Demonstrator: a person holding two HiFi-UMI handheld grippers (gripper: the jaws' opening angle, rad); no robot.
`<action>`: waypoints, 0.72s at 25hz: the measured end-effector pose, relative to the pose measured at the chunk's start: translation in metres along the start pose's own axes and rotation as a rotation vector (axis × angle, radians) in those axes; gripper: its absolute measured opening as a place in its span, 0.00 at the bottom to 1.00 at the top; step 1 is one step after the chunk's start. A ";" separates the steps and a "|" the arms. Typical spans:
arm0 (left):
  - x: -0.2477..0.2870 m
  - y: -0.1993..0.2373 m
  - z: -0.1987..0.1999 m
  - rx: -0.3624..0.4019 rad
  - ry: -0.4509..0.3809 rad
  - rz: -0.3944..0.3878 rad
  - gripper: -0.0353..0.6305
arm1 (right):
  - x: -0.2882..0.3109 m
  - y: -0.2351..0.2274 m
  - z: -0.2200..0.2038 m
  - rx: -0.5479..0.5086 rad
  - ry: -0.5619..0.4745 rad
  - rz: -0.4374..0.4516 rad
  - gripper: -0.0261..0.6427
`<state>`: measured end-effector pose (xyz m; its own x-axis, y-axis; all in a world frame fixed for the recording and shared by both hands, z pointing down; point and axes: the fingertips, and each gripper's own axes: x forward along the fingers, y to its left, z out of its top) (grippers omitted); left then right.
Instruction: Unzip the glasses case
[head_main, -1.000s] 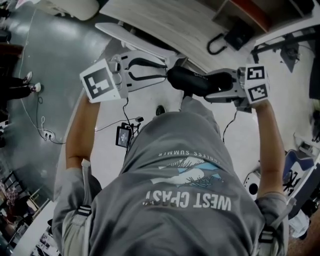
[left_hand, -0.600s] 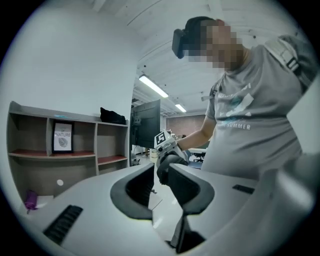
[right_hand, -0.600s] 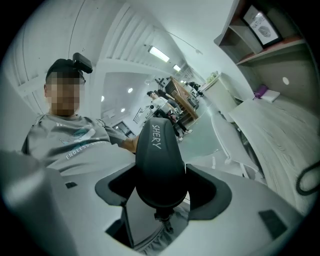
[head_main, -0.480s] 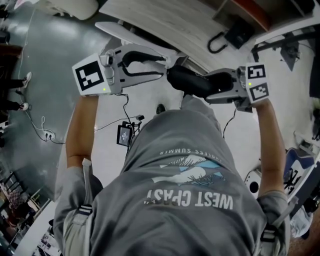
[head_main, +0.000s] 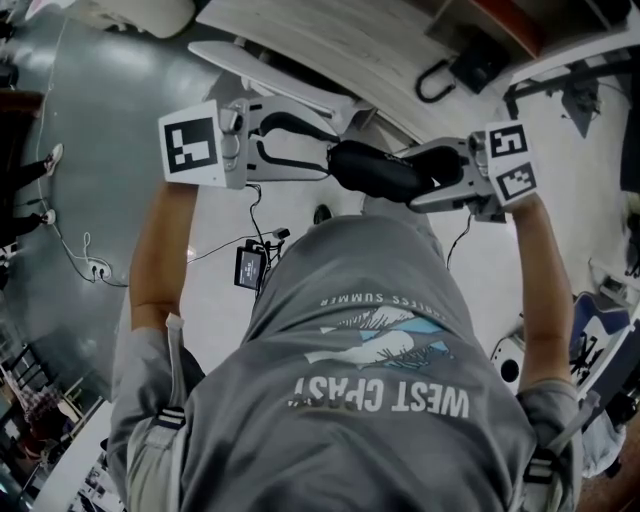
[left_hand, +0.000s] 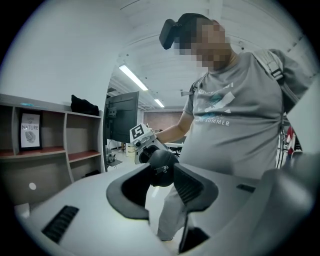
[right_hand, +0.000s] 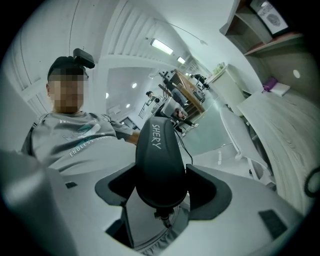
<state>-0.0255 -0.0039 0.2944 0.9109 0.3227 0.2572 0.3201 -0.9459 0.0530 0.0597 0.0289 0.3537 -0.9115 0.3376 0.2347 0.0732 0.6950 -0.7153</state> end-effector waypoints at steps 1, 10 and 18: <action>-0.001 0.001 -0.001 0.000 -0.003 0.007 0.25 | -0.001 -0.002 -0.001 0.004 -0.004 -0.003 0.51; -0.006 0.007 -0.004 -0.014 -0.009 0.071 0.17 | -0.004 -0.007 0.000 0.020 -0.027 -0.021 0.51; -0.013 0.013 0.000 -0.007 -0.050 0.156 0.17 | -0.005 -0.007 0.008 0.061 -0.083 0.005 0.51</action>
<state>-0.0332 -0.0207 0.2921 0.9611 0.1733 0.2149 0.1725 -0.9847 0.0226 0.0609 0.0173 0.3526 -0.9418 0.2854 0.1777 0.0551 0.6524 -0.7559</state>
